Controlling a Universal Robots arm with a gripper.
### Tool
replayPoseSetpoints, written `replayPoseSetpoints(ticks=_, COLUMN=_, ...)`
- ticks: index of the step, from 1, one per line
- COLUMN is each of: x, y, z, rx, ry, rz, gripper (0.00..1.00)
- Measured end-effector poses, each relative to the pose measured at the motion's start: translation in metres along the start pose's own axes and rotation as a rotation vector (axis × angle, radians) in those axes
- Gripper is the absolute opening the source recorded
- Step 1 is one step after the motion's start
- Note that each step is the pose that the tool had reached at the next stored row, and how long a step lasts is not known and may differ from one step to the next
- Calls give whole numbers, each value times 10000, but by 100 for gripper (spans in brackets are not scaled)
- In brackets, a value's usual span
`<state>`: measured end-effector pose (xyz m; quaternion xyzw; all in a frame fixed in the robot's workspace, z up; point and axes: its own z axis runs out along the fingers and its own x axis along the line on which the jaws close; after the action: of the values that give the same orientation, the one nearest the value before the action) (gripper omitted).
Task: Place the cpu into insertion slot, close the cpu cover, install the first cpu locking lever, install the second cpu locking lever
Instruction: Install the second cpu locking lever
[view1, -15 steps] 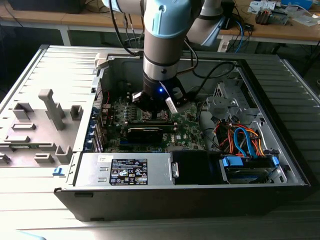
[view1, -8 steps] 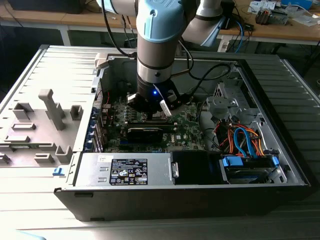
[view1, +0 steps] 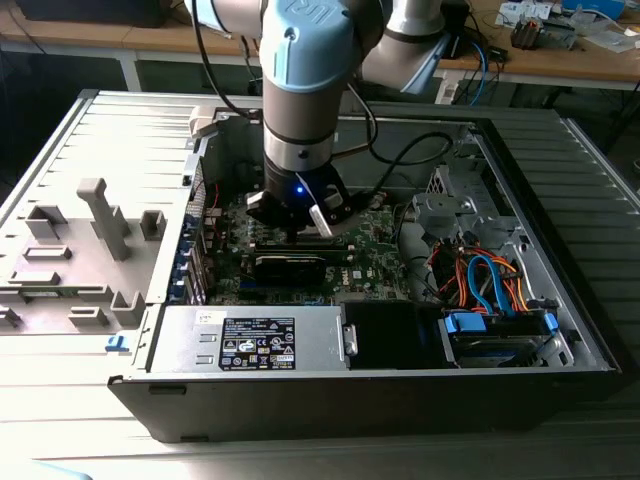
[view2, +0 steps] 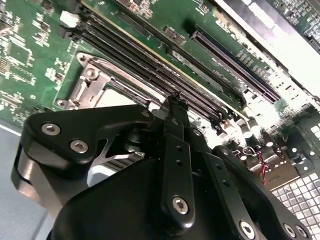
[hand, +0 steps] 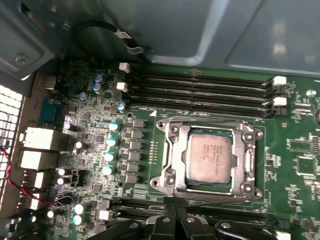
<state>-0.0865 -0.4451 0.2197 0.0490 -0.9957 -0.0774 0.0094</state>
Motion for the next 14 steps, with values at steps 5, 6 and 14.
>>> replayPoseSetpoints(ticks=5, x=49, y=-3, z=46, rx=-46, ry=23, rz=-167, gripper=11)
replayPoseSetpoints(ticks=6, x=54, y=-4, z=54, rx=-51, ry=34, rz=-240, gripper=11)
replayPoseSetpoints(ticks=14, x=80, y=-3, z=111, rx=-134, ry=90, rz=-669, gripper=11)
